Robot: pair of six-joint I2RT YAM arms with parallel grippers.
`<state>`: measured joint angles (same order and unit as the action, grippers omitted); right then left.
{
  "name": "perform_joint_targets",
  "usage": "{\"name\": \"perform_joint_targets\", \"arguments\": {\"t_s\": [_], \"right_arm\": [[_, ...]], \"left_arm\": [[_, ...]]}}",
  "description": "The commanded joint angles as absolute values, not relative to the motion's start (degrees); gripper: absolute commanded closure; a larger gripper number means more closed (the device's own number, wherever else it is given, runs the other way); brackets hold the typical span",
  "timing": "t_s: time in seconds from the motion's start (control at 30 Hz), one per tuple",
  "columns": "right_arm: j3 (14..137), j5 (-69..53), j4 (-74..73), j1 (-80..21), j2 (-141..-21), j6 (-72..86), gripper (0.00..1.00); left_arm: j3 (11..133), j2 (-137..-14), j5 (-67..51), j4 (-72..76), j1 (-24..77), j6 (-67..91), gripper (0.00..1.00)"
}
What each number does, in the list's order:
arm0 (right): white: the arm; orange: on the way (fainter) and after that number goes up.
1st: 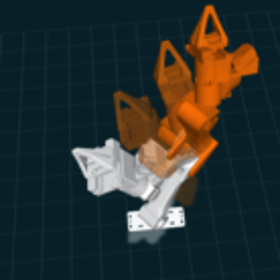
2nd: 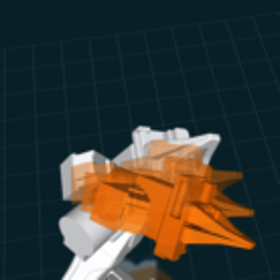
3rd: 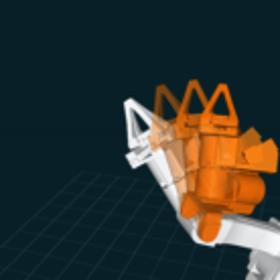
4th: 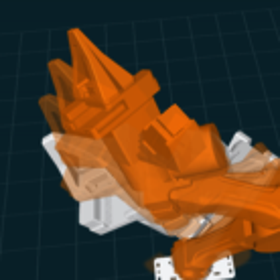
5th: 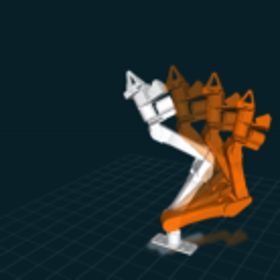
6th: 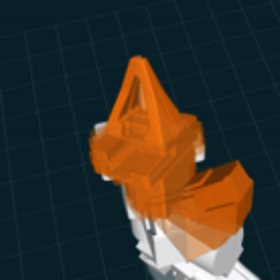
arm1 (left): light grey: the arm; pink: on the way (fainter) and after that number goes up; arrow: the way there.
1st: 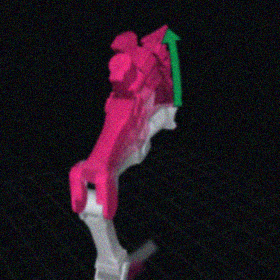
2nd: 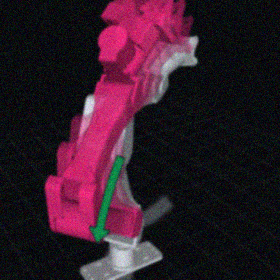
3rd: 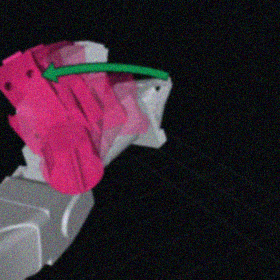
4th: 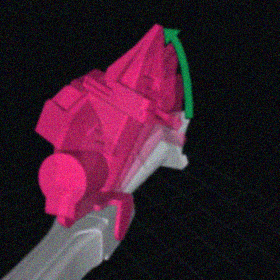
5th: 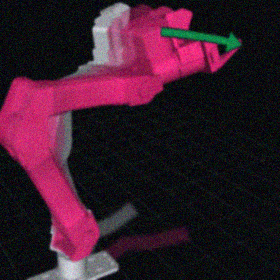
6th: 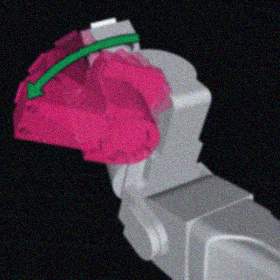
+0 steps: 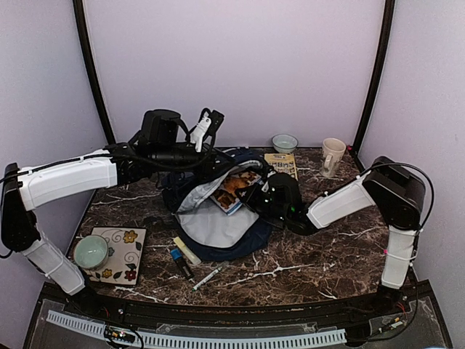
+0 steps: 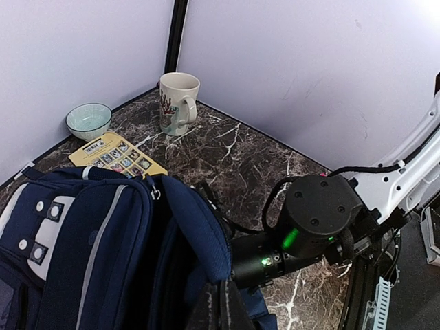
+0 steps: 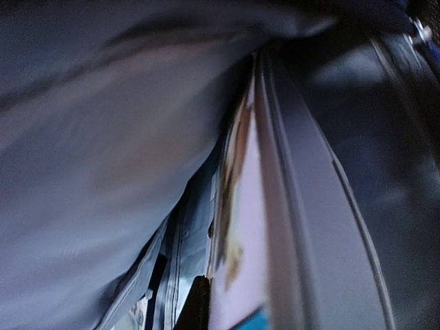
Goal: Pack the student bag
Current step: Place the book in the largest pocket of the bag.
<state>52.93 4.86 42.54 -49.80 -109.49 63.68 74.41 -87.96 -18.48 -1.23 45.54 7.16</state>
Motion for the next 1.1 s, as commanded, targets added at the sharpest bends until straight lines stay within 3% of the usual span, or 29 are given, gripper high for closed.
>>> {"name": "perform_joint_targets", "arguments": {"t_s": [0.0, 0.3, 0.53, 0.63, 0.83, 1.07], "right_arm": [[57.84, 9.29, 51.68, -49.56, -112.11, 64.41, 1.00], [67.36, 9.23, 52.47, -51.15, -119.83, 62.10, 1.00], [60.60, 0.78, 57.22, -49.22, -119.18, 55.77, 0.56], [59.70, -5.70, 50.86, -48.17, -116.30, 50.51, 0.41], [58.12, -13.23, 35.85, -47.69, -109.54, 41.32, 0.29], [52.26, -10.64, 23.31, -47.69, -97.64, 33.72, 0.21]], "left_arm": [[72.66, -80.34, -19.06, 7.59, 45.79, 8.79, 1.00], [71.19, -80.83, -17.77, 9.68, 45.80, 9.62, 1.00], [70.53, -81.94, -15.54, 10.46, 44.97, 8.13, 1.00], [70.83, -83.25, -11.06, 10.09, 43.52, 6.85, 1.00], [72.15, -86.19, -10.60, 10.52, 40.56, 6.05, 1.00], [75.62, -91.45, -9.94, 10.04, 38.36, 5.82, 1.00]]}}
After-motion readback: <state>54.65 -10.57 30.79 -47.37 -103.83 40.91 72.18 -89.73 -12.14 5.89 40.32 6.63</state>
